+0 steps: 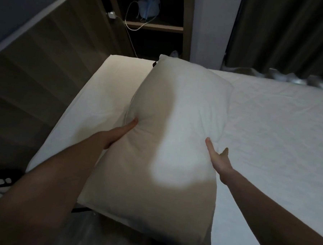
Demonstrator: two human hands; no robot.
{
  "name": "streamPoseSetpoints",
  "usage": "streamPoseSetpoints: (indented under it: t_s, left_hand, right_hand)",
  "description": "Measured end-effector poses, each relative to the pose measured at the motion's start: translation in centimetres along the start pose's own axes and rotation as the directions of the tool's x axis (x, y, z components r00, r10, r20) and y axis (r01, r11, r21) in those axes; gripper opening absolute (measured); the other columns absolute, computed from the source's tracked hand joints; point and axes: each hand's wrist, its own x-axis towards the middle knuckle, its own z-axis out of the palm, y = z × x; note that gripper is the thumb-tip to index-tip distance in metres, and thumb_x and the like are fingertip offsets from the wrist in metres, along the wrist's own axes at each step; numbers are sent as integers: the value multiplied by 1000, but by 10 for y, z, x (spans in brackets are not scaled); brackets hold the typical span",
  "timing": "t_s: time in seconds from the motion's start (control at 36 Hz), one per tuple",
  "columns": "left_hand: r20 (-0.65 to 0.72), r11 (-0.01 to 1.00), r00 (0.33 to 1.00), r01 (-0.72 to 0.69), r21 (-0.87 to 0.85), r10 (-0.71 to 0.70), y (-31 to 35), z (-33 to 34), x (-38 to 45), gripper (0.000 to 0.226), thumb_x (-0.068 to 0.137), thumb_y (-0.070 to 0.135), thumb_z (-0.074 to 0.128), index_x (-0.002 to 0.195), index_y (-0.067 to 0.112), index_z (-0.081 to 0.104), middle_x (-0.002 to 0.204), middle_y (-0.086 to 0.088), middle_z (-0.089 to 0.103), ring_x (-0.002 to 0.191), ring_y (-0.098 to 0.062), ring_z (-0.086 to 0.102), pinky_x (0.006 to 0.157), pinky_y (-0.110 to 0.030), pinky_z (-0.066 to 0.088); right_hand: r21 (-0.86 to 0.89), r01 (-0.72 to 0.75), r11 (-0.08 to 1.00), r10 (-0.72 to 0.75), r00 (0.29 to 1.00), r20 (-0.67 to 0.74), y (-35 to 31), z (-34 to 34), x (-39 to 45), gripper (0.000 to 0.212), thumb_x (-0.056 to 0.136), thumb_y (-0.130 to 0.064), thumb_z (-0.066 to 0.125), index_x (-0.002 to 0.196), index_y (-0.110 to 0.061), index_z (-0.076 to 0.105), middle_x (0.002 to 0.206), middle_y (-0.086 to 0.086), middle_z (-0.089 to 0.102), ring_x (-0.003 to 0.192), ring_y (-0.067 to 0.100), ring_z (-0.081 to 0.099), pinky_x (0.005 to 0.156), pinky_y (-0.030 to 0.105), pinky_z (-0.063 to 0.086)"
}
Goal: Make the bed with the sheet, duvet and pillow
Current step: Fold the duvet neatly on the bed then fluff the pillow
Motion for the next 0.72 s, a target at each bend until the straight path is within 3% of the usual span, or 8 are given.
streamPoseSetpoints:
  t_s: [0.08,0.22,0.39,0.56,0.58,0.64,0.69,0.72]
  left_hand:
    - [-32,998,999,0,56,1,-4,5,27,145,38,101,54,153,15,32,149,-5,46,130,-23,50,114,-42,36]
    - [-49,991,999,4,134,2,-33,0,94,138,46,101,51,156,24,22,157,1,34,138,-20,42,115,-46,34]
    - [-196,960,978,117,255,-68,-35,10,115,165,29,106,47,156,17,-9,165,-6,5,149,-29,18,119,-47,23]
    - [-181,975,983,76,211,-37,-45,12,135,137,57,91,53,156,8,10,161,-11,21,145,-29,29,113,-38,29]
    - [-189,973,981,91,214,-50,-46,12,136,139,55,92,53,155,5,12,160,-13,24,143,-31,33,112,-38,31]
    - [-216,975,975,89,205,-44,-46,16,137,164,27,101,53,154,5,15,158,-14,28,140,-32,37,109,-37,34]
    - [-244,984,969,75,162,-33,-46,20,145,185,-1,101,48,154,8,13,157,-14,29,139,-32,38,104,-34,35]
    - [-246,986,969,69,154,-29,-48,21,149,187,-6,100,47,154,9,12,157,-13,30,138,-31,39,99,-33,36]
  right_hand:
    - [-6,-84,996,84,996,39,11,11,17,166,30,-103,53,154,-20,-18,165,7,8,148,32,24,118,50,27]
    - [33,-154,988,153,988,31,35,29,41,170,23,-102,55,156,-16,-4,159,11,24,139,34,38,112,48,38]
    - [-36,-224,974,225,974,16,57,41,77,165,26,-105,52,155,-17,1,156,9,27,135,33,42,109,48,42]
    - [-54,-233,971,234,972,17,61,55,94,164,28,-104,52,154,-9,9,152,12,37,134,33,44,110,45,40]
    - [-63,-235,970,236,971,20,64,56,98,161,30,-104,51,154,-8,16,150,12,41,132,32,46,109,45,41]
    - [-72,-235,969,237,971,15,69,56,107,157,29,-106,48,150,-8,30,145,12,47,126,33,51,107,46,44]
    - [-87,-229,970,229,973,-6,69,57,108,156,29,-107,45,147,-5,35,141,14,49,122,34,53,105,45,45]
    - [-89,-224,971,222,975,-27,67,58,107,153,34,-105,47,146,-2,34,139,15,50,120,35,53,103,44,45]
